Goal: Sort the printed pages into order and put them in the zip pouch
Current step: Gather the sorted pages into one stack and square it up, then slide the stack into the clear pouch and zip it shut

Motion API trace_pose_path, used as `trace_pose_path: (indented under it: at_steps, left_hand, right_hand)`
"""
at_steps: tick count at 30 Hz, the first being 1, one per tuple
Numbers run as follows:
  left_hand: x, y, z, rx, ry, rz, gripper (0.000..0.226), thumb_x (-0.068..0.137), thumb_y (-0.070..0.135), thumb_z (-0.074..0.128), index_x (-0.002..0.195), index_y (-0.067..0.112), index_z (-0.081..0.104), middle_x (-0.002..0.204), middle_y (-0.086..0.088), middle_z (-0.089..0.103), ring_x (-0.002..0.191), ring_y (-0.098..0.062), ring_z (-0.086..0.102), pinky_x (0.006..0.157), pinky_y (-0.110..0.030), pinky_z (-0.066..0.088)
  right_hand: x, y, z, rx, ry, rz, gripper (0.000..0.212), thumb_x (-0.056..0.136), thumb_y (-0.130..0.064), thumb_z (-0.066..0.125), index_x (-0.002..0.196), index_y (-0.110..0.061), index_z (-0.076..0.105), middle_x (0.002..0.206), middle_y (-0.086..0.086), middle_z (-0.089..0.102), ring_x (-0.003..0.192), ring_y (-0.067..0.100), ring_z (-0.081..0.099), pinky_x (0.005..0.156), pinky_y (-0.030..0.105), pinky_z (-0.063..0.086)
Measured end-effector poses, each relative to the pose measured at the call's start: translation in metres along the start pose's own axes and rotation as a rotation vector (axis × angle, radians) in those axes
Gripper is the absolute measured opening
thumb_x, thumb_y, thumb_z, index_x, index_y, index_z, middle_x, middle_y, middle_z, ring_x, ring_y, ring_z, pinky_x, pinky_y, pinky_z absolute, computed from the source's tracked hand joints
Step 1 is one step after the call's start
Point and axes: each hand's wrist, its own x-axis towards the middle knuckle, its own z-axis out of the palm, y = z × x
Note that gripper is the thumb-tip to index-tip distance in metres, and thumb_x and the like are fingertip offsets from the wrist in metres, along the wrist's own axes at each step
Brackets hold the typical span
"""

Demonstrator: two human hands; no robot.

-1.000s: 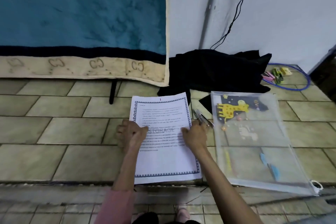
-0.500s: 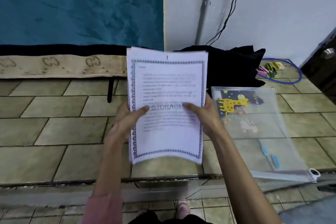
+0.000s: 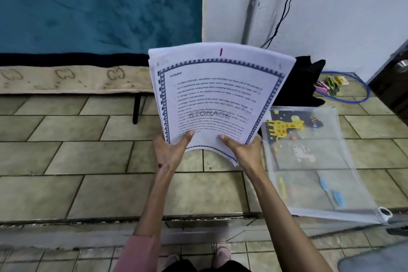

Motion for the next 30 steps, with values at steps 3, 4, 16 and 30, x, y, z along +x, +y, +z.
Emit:
trace_pose_path:
  at_steps: [3,4,16,30]
  left_hand:
    - [0.0,-0.004,0.001,-0.03,0.004,0.007,0.028,0.068,0.003,0.08,0.083,0.019,0.063,0.084,0.008,0.065,0.059,0.016,0.06,0.054,0.001,0.043]
    - [-0.002,-0.009,0.002,-0.036,0.013,-0.011,0.029,0.068,0.003,0.08,0.085,0.02,0.063,0.086,0.007,0.065,0.065,0.012,0.062,0.055,0.001,0.044]
    - [0.011,-0.025,-0.032,0.429,-0.526,-0.483,0.049,0.078,0.013,0.073,0.123,0.005,0.058,0.127,-0.003,0.058,0.107,-0.021,0.059,0.09,-0.025,0.044]
    - [-0.024,0.013,0.053,0.911,-0.309,-0.04,0.094,0.085,0.037,0.063,0.148,0.005,0.001,0.155,-0.018,0.004,0.142,-0.038,0.008,0.112,-0.049,0.02]
  right_hand:
    - [0.003,0.005,-0.001,0.043,0.021,-0.024,0.023,0.074,-0.002,0.076,0.088,-0.018,0.065,0.079,-0.014,0.065,0.063,-0.015,0.062,0.059,0.003,0.047]
    - [0.001,0.009,-0.001,0.03,0.01,-0.017,0.023,0.075,-0.003,0.075,0.09,-0.017,0.066,0.081,-0.011,0.066,0.064,-0.015,0.062,0.059,0.003,0.047]
    - [-0.003,0.041,0.0,-0.748,-0.045,-0.154,0.054,0.094,-0.01,0.043,0.144,-0.021,0.027,0.101,0.011,0.065,0.07,0.021,0.06,0.052,0.028,0.042]
    - [0.031,0.033,-0.086,-0.962,0.366,-0.05,0.038,0.092,-0.022,0.047,0.13,-0.017,0.052,0.135,0.013,0.042,0.125,0.033,0.034,0.1,0.043,0.031]
